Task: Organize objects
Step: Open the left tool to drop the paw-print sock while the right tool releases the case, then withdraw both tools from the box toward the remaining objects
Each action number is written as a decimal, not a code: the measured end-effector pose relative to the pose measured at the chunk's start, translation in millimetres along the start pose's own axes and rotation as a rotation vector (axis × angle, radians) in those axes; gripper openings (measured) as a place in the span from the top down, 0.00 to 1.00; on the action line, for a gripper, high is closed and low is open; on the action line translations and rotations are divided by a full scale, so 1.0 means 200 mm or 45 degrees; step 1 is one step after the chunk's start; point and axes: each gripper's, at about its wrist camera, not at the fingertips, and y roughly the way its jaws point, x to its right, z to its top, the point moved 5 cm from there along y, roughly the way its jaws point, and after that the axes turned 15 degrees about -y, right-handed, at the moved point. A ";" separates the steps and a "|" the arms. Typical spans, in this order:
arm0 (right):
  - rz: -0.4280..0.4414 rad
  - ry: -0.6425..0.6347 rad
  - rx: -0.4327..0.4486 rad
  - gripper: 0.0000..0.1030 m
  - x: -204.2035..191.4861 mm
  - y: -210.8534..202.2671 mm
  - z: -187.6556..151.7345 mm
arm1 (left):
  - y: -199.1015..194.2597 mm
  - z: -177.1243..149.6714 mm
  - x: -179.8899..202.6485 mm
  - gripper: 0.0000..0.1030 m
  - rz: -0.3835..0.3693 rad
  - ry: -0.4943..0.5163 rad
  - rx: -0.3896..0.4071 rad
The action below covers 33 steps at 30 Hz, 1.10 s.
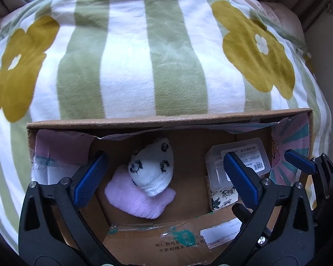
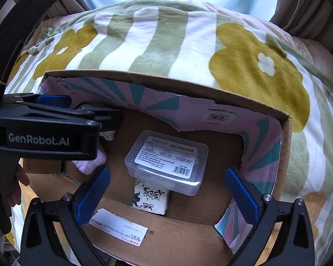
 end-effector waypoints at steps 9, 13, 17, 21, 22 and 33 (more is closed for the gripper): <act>0.013 -0.010 0.006 0.01 -0.02 -0.10 0.01 | -0.12 -0.02 0.00 0.00 -0.012 -0.008 0.032; 0.006 -0.024 0.027 0.00 -0.05 -0.19 0.02 | -0.24 -0.04 -0.01 0.00 -0.003 -0.032 0.072; -0.013 -0.021 0.067 0.01 -0.07 -0.32 0.04 | -0.38 -0.07 -0.03 0.00 -0.011 -0.069 0.109; -0.035 -0.010 0.109 0.01 -0.10 -0.47 0.05 | -0.55 -0.12 -0.05 0.00 -0.023 -0.089 0.152; -0.038 -0.005 0.117 0.01 -0.11 -0.50 0.05 | -0.59 -0.13 -0.06 0.00 -0.022 -0.091 0.164; -0.078 0.092 0.199 0.00 -0.18 -0.93 -0.04 | -1.08 -0.42 -0.18 0.00 -0.032 -0.130 0.299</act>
